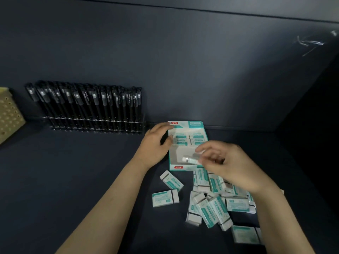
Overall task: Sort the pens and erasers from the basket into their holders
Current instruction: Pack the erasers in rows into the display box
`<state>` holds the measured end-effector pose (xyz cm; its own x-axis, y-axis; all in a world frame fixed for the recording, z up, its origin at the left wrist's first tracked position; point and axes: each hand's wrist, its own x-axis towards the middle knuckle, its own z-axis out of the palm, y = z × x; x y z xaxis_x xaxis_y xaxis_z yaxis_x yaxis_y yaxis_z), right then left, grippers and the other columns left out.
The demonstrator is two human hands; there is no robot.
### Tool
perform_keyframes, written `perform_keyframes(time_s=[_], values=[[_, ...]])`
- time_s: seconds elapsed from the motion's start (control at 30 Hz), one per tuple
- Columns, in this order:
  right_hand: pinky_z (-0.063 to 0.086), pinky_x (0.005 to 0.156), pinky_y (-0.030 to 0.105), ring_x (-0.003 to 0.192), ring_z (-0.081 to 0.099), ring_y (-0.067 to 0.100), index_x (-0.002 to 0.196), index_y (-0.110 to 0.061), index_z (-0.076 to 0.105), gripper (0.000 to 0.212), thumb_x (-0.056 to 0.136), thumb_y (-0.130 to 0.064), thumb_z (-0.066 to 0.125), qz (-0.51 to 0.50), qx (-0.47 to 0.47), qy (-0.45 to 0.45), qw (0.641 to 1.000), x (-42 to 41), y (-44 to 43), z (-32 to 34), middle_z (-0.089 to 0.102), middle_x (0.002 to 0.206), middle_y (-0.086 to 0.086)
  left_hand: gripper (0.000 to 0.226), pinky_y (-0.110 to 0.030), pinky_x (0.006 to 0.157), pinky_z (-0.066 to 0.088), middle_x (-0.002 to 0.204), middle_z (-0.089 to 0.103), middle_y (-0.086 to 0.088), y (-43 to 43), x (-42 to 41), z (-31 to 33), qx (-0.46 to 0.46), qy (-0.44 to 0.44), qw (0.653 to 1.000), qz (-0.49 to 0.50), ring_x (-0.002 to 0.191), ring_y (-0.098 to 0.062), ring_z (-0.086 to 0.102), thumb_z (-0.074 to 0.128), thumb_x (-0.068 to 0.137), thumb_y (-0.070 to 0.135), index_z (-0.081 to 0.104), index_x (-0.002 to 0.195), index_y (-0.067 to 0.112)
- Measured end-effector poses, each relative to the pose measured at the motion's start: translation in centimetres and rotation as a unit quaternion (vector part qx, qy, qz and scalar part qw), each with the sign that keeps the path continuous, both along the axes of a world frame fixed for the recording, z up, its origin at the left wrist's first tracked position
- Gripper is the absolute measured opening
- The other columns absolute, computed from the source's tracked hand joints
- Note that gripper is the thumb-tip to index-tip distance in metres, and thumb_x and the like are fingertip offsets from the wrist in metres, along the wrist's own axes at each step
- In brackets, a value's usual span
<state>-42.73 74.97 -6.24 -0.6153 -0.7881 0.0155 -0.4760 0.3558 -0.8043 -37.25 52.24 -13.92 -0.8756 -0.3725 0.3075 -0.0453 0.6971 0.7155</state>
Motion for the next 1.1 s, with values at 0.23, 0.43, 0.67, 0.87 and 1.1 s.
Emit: perform_keyframes(time_s=[0.23,0.43,0.67,0.87,1.1], values=[[0.053,0.075,0.028,0.067,0.066,0.004,0.090,-0.014,0.070,0.022,0.098,-0.023,0.053,-0.053,0.067,0.046,0.995,-3.5,-4.1,-0.6,0.073,0.080,-0.002,0.029,-0.012,0.106,0.032,0.126,0.057,0.009,-0.5,0.0,0.0,0.105,0.039,0.994,-0.003,0.121,-0.002,0.050,0.057,0.092,0.003,0.067,0.115,0.016],[0.052,0.056,0.019,0.061,0.069,0.014,0.092,-0.018,0.064,0.012,0.098,-0.016,0.054,-0.023,0.090,0.006,0.996,-4.4,-6.3,-1.2,0.071,0.077,0.006,0.032,-0.015,0.107,0.033,0.132,0.054,0.009,-0.6,0.1,0.1,0.106,0.038,0.994,-0.015,0.121,0.004,0.046,0.057,0.092,0.005,0.063,0.121,0.018],[0.056,0.067,0.024,0.065,0.067,0.011,0.090,-0.023,0.067,0.006,0.087,-0.019,0.070,0.028,0.101,-0.009,0.994,-4.5,-6.9,-1.8,0.066,0.086,-0.002,0.041,-0.019,0.115,0.023,0.146,0.039,0.012,-0.9,0.1,0.0,0.083,-0.010,0.996,-0.020,0.135,0.002,0.031,0.052,0.097,0.014,0.051,0.138,0.021],[0.047,0.061,0.013,0.066,0.065,0.001,0.088,-0.024,0.065,0.008,0.093,-0.019,0.062,0.013,0.107,0.023,0.994,-4.2,-7.1,-2.0,0.068,0.086,-0.010,0.043,-0.029,0.118,0.023,0.150,0.039,0.008,-1.1,-0.2,-0.4,0.068,-0.015,0.997,-0.021,0.139,-0.005,0.031,0.050,0.096,0.016,0.049,0.139,0.023],[0.040,0.066,0.004,0.072,0.054,0.002,0.094,-0.026,0.069,0.026,0.076,-0.012,0.080,0.045,0.143,0.123,0.981,-3.8,-7.3,-2.3,0.054,0.094,-0.011,0.043,-0.033,0.118,0.024,0.151,0.038,0.005,-1.0,-0.1,-0.5,0.063,-0.011,0.998,-0.024,0.140,-0.008,0.032,0.050,0.097,0.016,0.048,0.139,0.021]])
